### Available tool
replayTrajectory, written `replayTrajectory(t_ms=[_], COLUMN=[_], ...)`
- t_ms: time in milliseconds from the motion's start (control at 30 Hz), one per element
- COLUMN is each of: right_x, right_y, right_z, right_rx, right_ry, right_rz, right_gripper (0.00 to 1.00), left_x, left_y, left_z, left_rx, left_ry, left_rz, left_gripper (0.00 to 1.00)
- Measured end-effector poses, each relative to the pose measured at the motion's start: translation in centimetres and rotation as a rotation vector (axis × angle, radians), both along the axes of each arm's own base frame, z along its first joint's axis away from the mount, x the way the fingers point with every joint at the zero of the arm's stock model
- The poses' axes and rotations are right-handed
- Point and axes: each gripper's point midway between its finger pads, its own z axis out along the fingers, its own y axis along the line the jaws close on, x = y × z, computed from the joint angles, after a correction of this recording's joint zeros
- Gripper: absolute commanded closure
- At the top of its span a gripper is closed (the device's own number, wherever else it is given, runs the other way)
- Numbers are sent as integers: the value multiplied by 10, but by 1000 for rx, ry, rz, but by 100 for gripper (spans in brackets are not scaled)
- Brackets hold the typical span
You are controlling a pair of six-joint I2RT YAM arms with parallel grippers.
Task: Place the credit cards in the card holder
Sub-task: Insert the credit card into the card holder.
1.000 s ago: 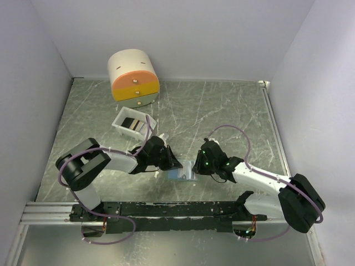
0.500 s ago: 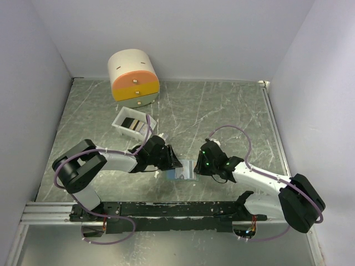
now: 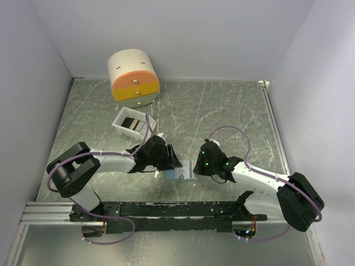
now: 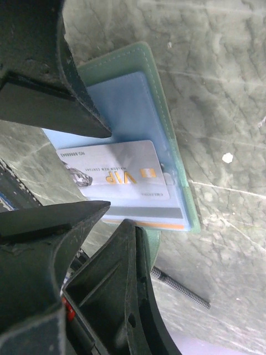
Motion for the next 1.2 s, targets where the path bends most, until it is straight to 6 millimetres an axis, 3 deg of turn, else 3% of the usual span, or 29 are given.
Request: replayTrajectory(t_ms=[267,467,733,933,1200], right_x=[0,-1,-1,-2,-2], right_y=[3,4,6,8,9], right_z=[1,1,0,1,0], right_rx=[14,19,36,45,54], right_ry=[0,2,0,2,-1], right_rz=[6,9,13,19,18], right_gripper=[80,80,80,80,81], left_x=[-2,-2,-4,-6,-7], left_y=[6,6,4,0,-8], left_z=[-3,-5,-10,-13,-13], left_rx=[34,38,41,38,23], left_ry=[-4,0,7,12,16], left_rz=[4,3,-7,-22,-36], left_gripper=[43,51,68,75,76])
